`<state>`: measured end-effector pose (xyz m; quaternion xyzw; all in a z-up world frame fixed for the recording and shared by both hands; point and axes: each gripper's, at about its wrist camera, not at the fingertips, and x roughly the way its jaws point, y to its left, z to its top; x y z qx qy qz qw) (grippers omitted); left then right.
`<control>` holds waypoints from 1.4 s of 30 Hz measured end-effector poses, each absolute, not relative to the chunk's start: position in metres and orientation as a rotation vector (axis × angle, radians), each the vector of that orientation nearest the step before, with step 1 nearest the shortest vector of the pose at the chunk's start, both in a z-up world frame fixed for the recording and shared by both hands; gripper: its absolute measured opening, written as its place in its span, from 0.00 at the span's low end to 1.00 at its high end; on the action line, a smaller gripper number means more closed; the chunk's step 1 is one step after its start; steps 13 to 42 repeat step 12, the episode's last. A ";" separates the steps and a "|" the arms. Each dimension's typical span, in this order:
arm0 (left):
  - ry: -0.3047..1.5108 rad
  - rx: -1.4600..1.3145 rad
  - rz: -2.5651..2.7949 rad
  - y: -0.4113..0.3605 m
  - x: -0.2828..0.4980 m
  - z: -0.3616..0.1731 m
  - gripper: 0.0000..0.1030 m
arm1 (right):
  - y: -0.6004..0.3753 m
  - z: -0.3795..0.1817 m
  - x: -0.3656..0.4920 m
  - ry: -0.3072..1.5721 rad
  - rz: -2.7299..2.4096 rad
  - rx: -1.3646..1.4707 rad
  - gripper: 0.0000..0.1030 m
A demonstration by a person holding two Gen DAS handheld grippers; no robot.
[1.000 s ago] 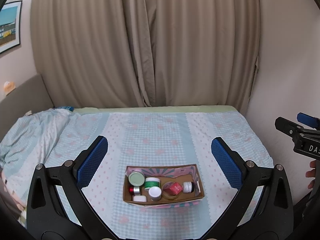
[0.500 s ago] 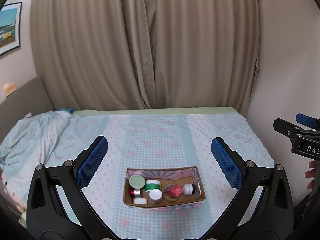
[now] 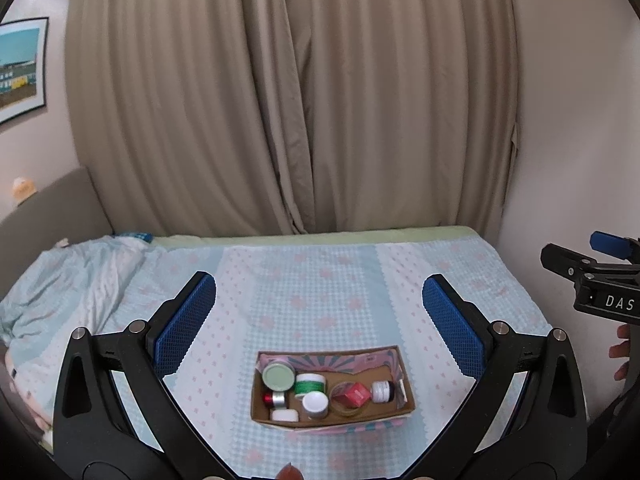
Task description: Organize rigid objects
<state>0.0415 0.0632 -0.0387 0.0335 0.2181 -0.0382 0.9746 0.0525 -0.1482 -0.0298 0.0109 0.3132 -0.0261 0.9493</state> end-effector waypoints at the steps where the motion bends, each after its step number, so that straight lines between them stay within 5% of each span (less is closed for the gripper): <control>1: 0.434 0.067 -0.073 0.063 0.041 -0.037 1.00 | -0.148 -0.030 0.053 0.637 -0.056 0.023 0.92; 42: 0.427 0.057 -0.080 0.062 0.042 -0.037 1.00 | -0.143 -0.032 0.050 0.643 -0.080 0.026 0.92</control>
